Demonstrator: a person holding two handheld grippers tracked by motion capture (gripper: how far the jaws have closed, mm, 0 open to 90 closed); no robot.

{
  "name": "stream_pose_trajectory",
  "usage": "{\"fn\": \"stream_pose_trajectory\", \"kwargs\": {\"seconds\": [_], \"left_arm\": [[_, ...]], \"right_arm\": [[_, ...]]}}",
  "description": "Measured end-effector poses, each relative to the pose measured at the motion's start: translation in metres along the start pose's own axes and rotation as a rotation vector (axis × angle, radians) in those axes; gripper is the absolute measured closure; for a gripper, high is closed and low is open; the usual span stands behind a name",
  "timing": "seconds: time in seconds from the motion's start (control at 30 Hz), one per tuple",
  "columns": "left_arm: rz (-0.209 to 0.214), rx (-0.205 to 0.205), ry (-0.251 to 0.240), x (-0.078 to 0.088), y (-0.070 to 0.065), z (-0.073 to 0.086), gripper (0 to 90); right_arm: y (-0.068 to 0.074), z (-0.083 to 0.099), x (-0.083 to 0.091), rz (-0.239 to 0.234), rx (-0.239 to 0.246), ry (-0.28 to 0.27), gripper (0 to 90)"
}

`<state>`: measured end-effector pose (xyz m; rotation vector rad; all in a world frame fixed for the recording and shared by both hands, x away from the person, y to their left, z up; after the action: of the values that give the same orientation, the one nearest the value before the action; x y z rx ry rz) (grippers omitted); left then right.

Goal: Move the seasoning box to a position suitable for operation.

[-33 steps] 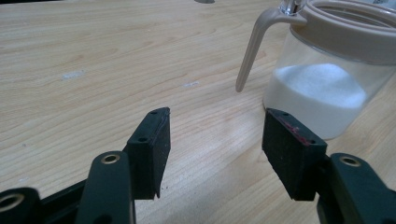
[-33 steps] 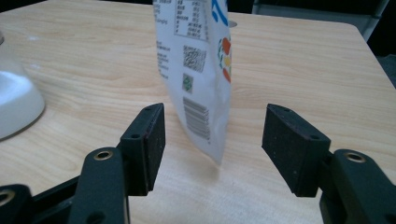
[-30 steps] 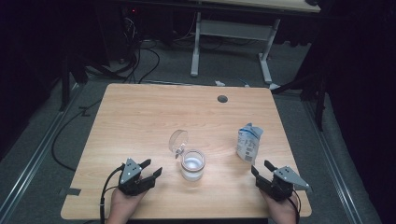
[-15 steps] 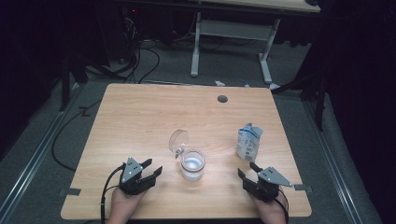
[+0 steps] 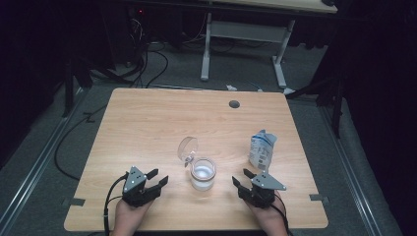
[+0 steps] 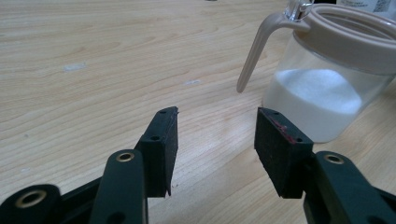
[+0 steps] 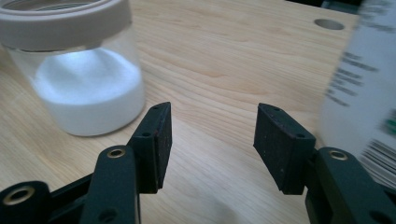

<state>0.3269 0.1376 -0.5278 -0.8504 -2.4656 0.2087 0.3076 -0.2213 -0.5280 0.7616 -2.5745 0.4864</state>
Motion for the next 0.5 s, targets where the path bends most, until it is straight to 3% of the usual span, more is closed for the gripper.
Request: {"fn": "stream_pose_trajectory", "kwargs": {"seconds": [0.17, 0.37, 0.5], "left_arm": [[-0.019, -0.036, -0.016, -0.002, -0.006, -0.006, 50.5], [-0.028, -0.021, -0.020, -0.010, -0.008, -0.012, 54.6], [-0.031, -0.011, -0.034, -0.016, -0.010, -0.020, 58.8]], "right_arm": [[0.011, -0.003, -0.008, -0.034, 0.015, 0.003, 52.0], [0.020, -0.008, -0.014, -0.083, 0.028, 0.008, 58.6], [0.024, -0.011, -0.012, -0.105, 0.041, 0.004, 67.6]]}}
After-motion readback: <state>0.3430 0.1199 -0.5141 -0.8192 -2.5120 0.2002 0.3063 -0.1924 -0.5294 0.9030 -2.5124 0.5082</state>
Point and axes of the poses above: each handheld gripper's, and its own axes: x roughly backward along the jaws, z roughly out of its underside, y roughly to its left, the point moved 2 cm from there along -x, roughly forward along the jaws, and after that the axes turned 11 degrees about x, right-handed, at the moved point
